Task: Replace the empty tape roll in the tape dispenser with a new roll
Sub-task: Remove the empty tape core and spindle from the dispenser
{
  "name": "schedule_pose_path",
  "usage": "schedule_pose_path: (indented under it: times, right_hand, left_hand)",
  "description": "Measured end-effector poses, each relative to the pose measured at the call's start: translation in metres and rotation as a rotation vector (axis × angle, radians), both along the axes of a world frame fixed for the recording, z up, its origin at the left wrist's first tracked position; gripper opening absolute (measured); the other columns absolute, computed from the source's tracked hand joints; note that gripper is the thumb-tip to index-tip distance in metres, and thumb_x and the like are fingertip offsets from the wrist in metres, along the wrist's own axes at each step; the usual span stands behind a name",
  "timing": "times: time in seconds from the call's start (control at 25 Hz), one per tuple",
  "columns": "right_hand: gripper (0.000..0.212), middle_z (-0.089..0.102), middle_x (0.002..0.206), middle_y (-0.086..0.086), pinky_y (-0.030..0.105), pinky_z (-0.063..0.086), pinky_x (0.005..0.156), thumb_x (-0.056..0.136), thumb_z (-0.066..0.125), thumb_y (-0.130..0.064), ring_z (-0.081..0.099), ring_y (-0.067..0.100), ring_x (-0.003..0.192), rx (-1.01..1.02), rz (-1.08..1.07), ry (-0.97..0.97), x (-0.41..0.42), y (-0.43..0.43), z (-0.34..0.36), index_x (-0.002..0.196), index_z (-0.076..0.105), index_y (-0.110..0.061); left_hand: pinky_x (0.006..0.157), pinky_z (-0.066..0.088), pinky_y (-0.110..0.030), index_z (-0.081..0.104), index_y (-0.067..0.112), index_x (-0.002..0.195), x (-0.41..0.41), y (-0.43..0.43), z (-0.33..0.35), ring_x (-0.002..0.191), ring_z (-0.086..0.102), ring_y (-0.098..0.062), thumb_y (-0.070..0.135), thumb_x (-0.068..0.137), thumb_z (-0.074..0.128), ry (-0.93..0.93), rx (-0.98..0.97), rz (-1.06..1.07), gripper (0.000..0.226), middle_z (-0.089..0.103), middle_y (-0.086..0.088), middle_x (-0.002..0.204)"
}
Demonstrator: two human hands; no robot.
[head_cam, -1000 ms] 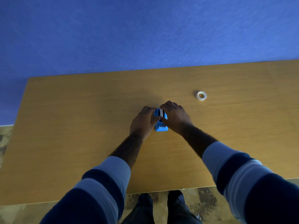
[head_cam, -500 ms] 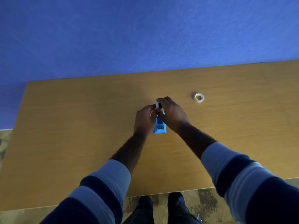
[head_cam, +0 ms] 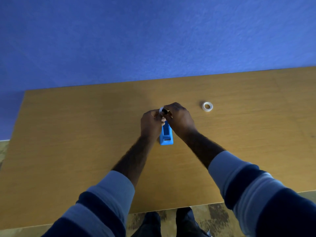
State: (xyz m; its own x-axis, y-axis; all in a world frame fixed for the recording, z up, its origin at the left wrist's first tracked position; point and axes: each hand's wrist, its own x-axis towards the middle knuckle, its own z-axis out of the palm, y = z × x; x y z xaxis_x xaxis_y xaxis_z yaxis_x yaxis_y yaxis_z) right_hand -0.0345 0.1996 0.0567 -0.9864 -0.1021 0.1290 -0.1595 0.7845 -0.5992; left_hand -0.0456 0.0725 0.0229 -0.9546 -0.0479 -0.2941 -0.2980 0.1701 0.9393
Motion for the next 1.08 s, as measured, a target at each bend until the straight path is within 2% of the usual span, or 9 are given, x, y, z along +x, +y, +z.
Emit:
schedule_pose_path:
  times: [0.24, 0.32, 0.4, 0.48, 0.56, 0.72, 0.92, 1.08]
  right_hand:
    - [0.012, 0.064, 0.094, 0.003, 0.025, 0.049, 0.063, 0.096, 0.062, -0.019, 0.061, 0.013, 0.076, 0.05, -0.014, -0.031, -0.009, -0.001, -0.007, 0.101, 0.068, -0.01]
    - [0.008, 0.063, 0.093, 0.002, 0.02, 0.046, 0.06, 0.093, 0.065, -0.015, 0.059, 0.012, 0.075, 0.052, -0.032, -0.041, -0.012, -0.001, -0.007, 0.099, 0.066, -0.01]
    - [0.007, 0.062, 0.092, 0.002, 0.017, 0.042, 0.059, 0.091, 0.065, -0.012, 0.057, 0.011, 0.073, 0.034, -0.056, -0.046, -0.014, 0.001, -0.006, 0.098, 0.065, -0.01]
    - [0.009, 0.062, 0.094, 0.002, 0.022, 0.048, 0.061, 0.09, 0.065, -0.01, 0.057, 0.012, 0.074, 0.018, -0.077, -0.055, -0.017, 0.005, -0.007, 0.099, 0.065, -0.01]
    - [0.012, 0.063, 0.097, 0.002, 0.027, 0.055, 0.065, 0.09, 0.066, -0.01, 0.06, 0.013, 0.077, 0.023, -0.083, -0.064, -0.018, 0.01, -0.007, 0.102, 0.066, -0.011]
    - [0.014, 0.065, 0.099, 0.005, 0.032, 0.057, 0.068, 0.09, 0.066, -0.009, 0.062, 0.015, 0.079, 0.043, -0.077, -0.078, -0.02, 0.02, -0.007, 0.104, 0.066, -0.01]
    - [0.017, 0.065, 0.102, 0.004, 0.039, 0.059, 0.07, 0.089, 0.067, -0.012, 0.064, 0.018, 0.082, 0.086, -0.067, -0.086, -0.024, 0.029, -0.011, 0.106, 0.066, -0.01]
    - [0.016, 0.065, 0.101, 0.002, 0.035, 0.059, 0.069, 0.089, 0.068, -0.013, 0.063, 0.013, 0.081, 0.095, -0.075, -0.068, -0.024, 0.032, -0.011, 0.106, 0.066, -0.012]
  left_hand:
    - [0.086, 0.06, -0.053, 0.075, 0.03, 0.066, -0.011, -0.001, 0.0, 0.091, 0.073, -0.039, 0.028, 0.094, 0.065, -0.066, 0.071, 0.027, 0.03, 0.076, -0.018, 0.084]
    - [0.085, 0.062, -0.048, 0.076, 0.028, 0.072, -0.015, -0.004, 0.001, 0.092, 0.075, -0.034, 0.029, 0.095, 0.067, -0.095, 0.117, 0.036, 0.025, 0.077, -0.014, 0.083]
    - [0.082, 0.063, -0.042, 0.076, 0.019, 0.086, -0.021, -0.006, 0.0, 0.09, 0.076, -0.029, 0.03, 0.096, 0.067, -0.1, 0.132, 0.047, 0.017, 0.078, -0.011, 0.086]
    - [0.08, 0.063, -0.042, 0.075, 0.008, 0.101, -0.033, -0.007, -0.003, 0.088, 0.076, -0.031, 0.025, 0.097, 0.066, -0.104, 0.1, 0.069, 0.02, 0.077, -0.012, 0.088]
    - [0.079, 0.064, -0.044, 0.073, 0.001, 0.107, -0.047, -0.007, -0.008, 0.085, 0.076, -0.032, 0.018, 0.097, 0.063, -0.117, 0.035, 0.098, 0.022, 0.077, -0.014, 0.087]
    - [0.076, 0.064, -0.044, 0.073, -0.002, 0.104, -0.07, -0.005, -0.017, 0.074, 0.076, -0.029, 0.013, 0.096, 0.063, -0.158, -0.045, 0.083, 0.02, 0.074, -0.016, 0.083]
    - [0.077, 0.064, -0.042, 0.072, -0.004, 0.11, -0.091, 0.0, -0.025, 0.071, 0.074, -0.025, 0.013, 0.093, 0.067, -0.196, -0.056, 0.086, 0.025, 0.074, -0.016, 0.088]
    - [0.079, 0.063, -0.044, 0.07, -0.005, 0.107, -0.102, 0.002, -0.028, 0.075, 0.075, -0.029, 0.013, 0.092, 0.069, -0.203, -0.071, 0.108, 0.023, 0.074, -0.016, 0.086]
